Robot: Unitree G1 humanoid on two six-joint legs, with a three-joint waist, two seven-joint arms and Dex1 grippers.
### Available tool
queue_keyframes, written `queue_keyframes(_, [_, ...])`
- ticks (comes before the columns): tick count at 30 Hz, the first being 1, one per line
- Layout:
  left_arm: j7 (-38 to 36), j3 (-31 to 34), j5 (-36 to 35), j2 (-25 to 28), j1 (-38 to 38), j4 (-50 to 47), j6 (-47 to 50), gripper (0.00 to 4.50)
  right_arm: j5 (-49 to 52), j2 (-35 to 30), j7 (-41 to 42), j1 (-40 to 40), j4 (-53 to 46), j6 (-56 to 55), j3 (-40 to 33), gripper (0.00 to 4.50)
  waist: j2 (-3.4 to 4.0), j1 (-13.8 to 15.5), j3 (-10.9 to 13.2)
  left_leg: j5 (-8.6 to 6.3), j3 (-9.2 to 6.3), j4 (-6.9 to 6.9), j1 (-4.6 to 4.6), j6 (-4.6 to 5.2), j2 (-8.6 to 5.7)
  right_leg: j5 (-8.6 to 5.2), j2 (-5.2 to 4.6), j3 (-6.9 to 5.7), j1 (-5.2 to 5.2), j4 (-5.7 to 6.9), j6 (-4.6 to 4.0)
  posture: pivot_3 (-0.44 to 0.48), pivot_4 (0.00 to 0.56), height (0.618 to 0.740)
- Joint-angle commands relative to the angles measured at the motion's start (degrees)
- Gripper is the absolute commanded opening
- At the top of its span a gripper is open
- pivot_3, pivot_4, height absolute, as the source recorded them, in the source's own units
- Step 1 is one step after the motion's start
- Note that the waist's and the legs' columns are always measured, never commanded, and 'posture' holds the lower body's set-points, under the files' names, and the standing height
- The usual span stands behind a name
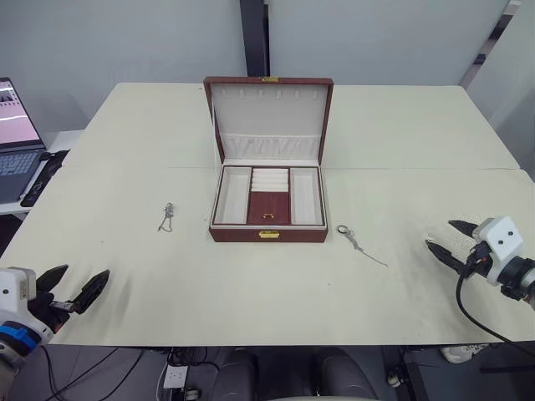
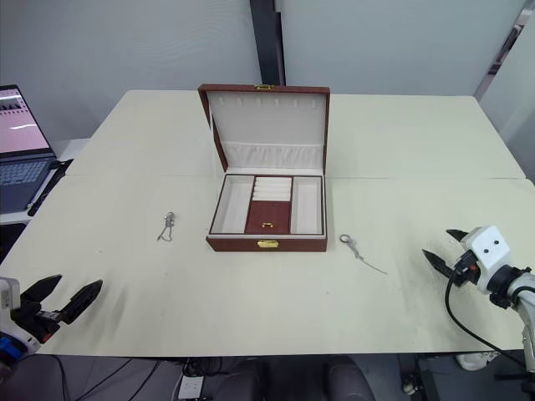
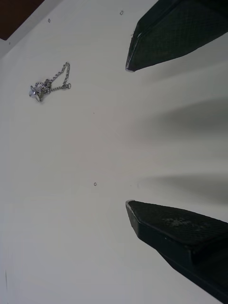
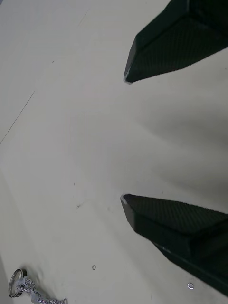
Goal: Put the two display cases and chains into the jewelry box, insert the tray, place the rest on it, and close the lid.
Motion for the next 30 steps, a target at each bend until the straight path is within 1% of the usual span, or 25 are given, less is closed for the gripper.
queue_keyframes(1, [0.3, 0.7, -0.6, 0.3, -0.6, -0.7, -0.8, 4.5, 1.0, -1.6, 0.2, -0.3, -0.1, -1.0, -1.1, 4.48, 0.0, 0.0, 0.0, 0.0, 0.0, 0.0, 0.0, 0.0, 0.0, 0.0, 0.0, 0.0, 0.0, 0.0, 0.0, 0.0, 0.15, 0.74])
queue_keyframes(12, [-0.4, -0.1, -0.5, 0.4, -1.1, -1.3, -0.7, 4.5, 1.4, -2.6, 1.4, -0.2, 0.9, -1.9, -0.4, 4.48, -0.01, 0.0, 0.0, 0.0, 0.0, 0.0, 0.0, 0.0, 0.0, 0.0, 0.0, 0.0, 0.01, 0.0, 0.0, 0.0, 0.15, 0.74])
queue_keyframes(16, [-1.0, -1.2, -0.4, 0.8, -1.4, -2.2, -0.7, 4.5, 1.6, -2.6, 1.5, -1.3, 0.8, -2.0, -0.1, 4.48, 0.0, 0.0, 0.0, 0.0, 0.0, 0.01, 0.0, 0.0, 0.0, 0.0, 0.0, 0.0, 0.01, 0.0, 0.0, 0.0, 0.15, 0.74])
queue_keyframes(18, [-0.8, -1.5, -0.9, 0.9, -1.9, -2.9, -0.1, 4.5, 2.3, -2.5, 2.3, -3.1, -0.3, -1.2, 1.1, 4.48, 0.0, 0.0, 0.0, 0.0, -0.01, 0.01, 0.0, 0.0, 0.01, 0.0, 0.0, -0.01, 0.01, 0.0, 0.0, 0.0, 0.15, 0.74])
queue_keyframes(23, [-0.2, -1.9, -1.8, 0.9, -2.3, -5.9, 1.5, 4.5, 4.8, -3.2, 6.5, -12.5, -3.5, 3.4, 7.5, 4.48, 0.02, -0.4, 0.0, 0.0, 0.05, 0.0, 0.06, 0.0, 0.04, 0.0, 0.03, 0.0, 0.0, 0.04, 0.0, 0.0, 0.15, 0.74])
queue_keyframes(27, [1.2, -1.4, -1.8, -0.2, -0.8, -8.4, 1.9, 4.5, 6.9, -2.8, 12.6, -24.9, -4.9, 9.0, 16.0, 4.48, 0.02, -0.6, 0.0, 0.0, 0.01, 0.01, 0.04, 0.0, 0.06, 0.0, 0.04, -0.01, -0.01, 0.03, 0.0, 0.0, 0.15, 0.74])
queue_keyframes(30, [2.8, -1.0, -1.5, -1.3, 0.6, -9.8, 1.7, 4.5, 7.9, -0.4, 17.0, -35.1, -3.9, 12.7, 22.4, 4.48, 0.02, -0.5, 0.0, 0.0, -0.05, 0.02, 0.02, 0.0, 0.05, 0.0, 0.02, -0.02, -0.02, 0.01, 0.0, 0.0, 0.15, 0.74])
